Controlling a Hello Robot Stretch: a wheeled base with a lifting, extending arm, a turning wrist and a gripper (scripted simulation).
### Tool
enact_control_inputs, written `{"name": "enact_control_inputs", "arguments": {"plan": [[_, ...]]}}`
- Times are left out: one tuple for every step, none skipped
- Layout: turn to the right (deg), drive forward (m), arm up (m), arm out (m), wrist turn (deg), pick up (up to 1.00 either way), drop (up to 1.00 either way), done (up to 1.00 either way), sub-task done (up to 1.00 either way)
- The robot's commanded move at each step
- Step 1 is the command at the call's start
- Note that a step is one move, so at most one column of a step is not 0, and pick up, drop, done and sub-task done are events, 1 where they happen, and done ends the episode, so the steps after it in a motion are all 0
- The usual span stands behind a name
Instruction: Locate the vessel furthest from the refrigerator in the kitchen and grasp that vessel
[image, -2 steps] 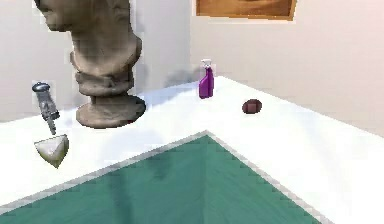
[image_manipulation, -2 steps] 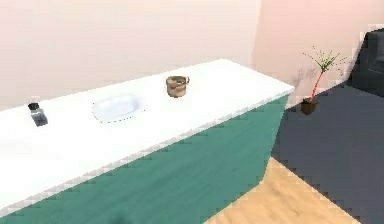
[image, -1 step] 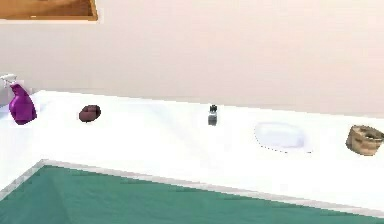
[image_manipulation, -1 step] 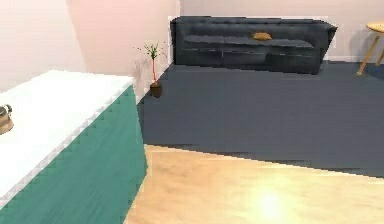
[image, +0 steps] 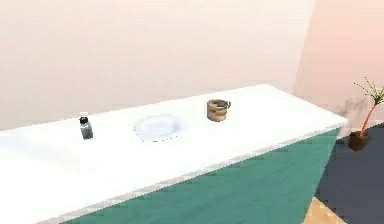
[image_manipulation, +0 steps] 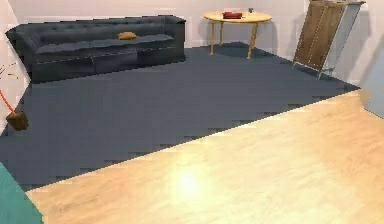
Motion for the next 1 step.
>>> {"name": "enact_control_inputs", "arguments": {"plan": [[0.0, 0.30, 0.00, 0.00, 0.0, 0.00, 0.00, 0.00, 0.00]]}}
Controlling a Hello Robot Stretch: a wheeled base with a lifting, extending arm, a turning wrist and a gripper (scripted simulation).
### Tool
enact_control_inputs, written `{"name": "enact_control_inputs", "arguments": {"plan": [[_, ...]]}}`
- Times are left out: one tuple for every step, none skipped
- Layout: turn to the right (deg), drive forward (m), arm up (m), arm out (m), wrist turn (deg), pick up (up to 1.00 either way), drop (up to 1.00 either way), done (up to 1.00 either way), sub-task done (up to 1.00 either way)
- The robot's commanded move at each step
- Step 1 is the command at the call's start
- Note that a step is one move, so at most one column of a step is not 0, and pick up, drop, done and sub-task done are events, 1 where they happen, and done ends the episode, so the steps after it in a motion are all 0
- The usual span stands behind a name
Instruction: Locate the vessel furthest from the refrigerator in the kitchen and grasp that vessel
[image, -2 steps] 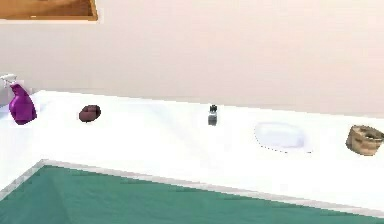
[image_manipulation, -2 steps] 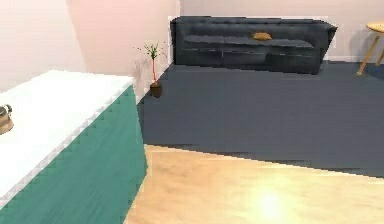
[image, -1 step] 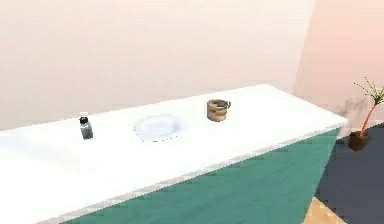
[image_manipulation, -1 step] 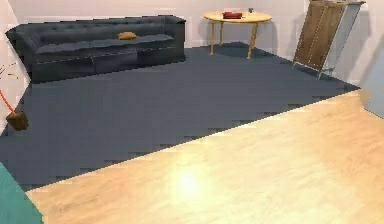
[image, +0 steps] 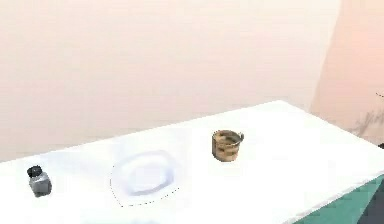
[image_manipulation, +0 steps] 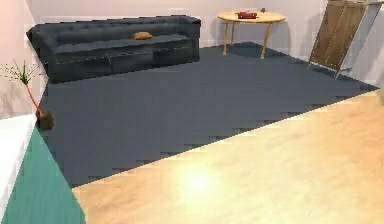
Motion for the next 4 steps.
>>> {"name": "enact_control_inputs", "arguments": {"plan": [[-45.0, 0.00, 0.00, 0.00, 0.0, 0.00, 0.00, 0.00, 0.00], [-30.0, 0.00, 0.00, 0.00, 0.0, 0.00, 0.00, 0.00, 0.00], [0.0, 0.00, 0.50, 0.00, 0.0, 0.00, 0.00, 0.00, 0.00], [0.0, 0.00, 0.38, 0.00, 0.0, 0.00, 0.00, 0.00, 0.00]]}}
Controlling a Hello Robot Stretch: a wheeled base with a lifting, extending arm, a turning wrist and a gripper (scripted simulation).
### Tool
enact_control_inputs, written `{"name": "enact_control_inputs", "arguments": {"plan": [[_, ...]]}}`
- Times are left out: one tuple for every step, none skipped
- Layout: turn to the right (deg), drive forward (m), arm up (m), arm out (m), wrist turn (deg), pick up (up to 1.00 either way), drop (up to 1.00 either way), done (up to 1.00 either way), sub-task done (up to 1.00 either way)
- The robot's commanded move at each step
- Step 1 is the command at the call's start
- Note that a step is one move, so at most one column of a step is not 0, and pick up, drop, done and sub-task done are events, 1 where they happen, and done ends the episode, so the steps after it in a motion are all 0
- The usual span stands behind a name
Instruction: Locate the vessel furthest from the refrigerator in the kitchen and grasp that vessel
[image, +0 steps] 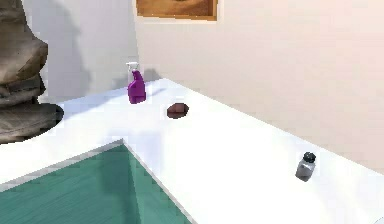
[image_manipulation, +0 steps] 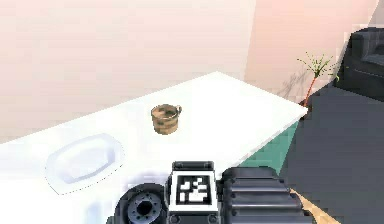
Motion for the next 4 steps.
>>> {"name": "enact_control_inputs", "arguments": {"plan": [[0.0, 0.00, 0.00, 0.30, 0.0, 0.00, 0.00, 0.00, 0.00], [0.0, 0.00, 0.00, 0.00, 45.0, 0.00, 0.00, 0.00, 0.00], [0.0, 0.00, 0.00, 0.00, 45.0, 0.00, 0.00, 0.00, 0.00], [0.0, 0.00, 0.00, 0.00, 45.0, 0.00, 0.00, 0.00, 0.00]]}}
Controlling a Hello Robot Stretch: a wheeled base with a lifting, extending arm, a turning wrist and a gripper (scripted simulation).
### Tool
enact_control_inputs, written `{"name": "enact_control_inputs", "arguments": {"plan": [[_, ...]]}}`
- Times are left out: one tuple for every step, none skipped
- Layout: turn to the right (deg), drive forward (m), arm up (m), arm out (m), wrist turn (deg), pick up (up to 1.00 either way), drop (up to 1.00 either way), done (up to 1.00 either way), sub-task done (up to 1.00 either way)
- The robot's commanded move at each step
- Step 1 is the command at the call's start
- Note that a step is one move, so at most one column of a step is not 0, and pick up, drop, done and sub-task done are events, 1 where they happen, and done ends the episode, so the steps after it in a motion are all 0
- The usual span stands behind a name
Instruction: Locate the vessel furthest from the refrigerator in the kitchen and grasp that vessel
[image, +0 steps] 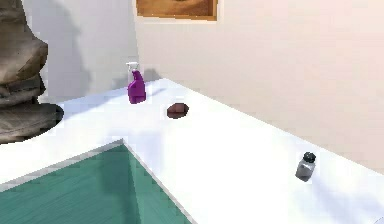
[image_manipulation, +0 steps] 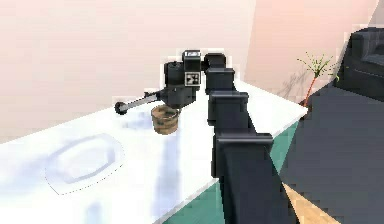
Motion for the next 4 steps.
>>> {"name": "enact_control_inputs", "arguments": {"plan": [[0.0, 0.00, 0.00, 0.00, 21.0, 0.00, 0.00, 0.00, 0.00], [0.0, 0.00, -0.16, 0.00, 0.0, 0.00, 0.00, 0.00, 0.00], [0.0, 0.00, 0.00, 0.00, 0.0, 1.00, 0.00, 0.00, 0.00], [0.0, 0.00, 0.10, 0.00, 0.0, 0.00, 0.00, 0.00, 0.00]]}}
